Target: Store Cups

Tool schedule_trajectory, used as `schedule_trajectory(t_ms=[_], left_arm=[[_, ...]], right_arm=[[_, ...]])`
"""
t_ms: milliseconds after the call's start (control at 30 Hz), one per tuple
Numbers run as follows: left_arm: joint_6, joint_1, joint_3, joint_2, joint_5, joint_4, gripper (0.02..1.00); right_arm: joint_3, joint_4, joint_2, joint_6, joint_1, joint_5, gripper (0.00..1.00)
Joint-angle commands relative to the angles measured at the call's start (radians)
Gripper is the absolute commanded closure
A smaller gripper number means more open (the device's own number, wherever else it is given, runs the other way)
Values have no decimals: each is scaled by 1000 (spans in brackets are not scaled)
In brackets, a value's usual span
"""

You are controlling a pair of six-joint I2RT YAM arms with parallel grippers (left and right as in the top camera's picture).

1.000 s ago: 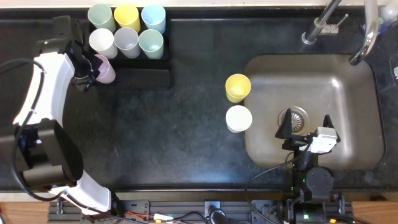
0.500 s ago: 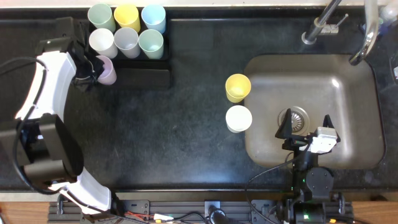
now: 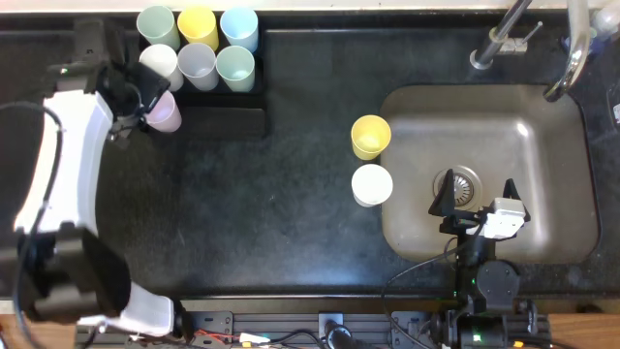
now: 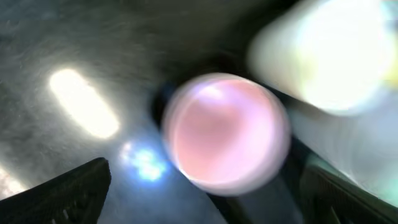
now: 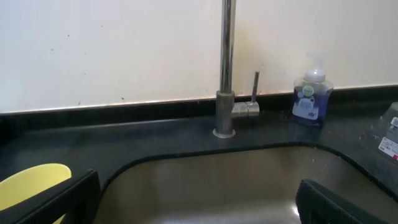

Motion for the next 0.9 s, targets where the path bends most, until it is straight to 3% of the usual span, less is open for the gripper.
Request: schedule_trajectory(t_ms=[33,167,267,400,900], left_arm=[[169,-214,146,-47,49,1,18],[177,-467,209,-10,-8,19,18],[69,-652,220,55,-63,44,18],[-34,-799,220,154,-47,87,18],[-100,-826,220,317,58,86,18]], right_arm=[[-13,6,-8,-3,-6,-6,3],[-13,6,-8,-3,-6,-6,3],[-13,6,-8,-3,-6,-6,5],[-13,6,-8,-3,-6,-6,3],[-13,6,-8,-3,-6,-6,5]])
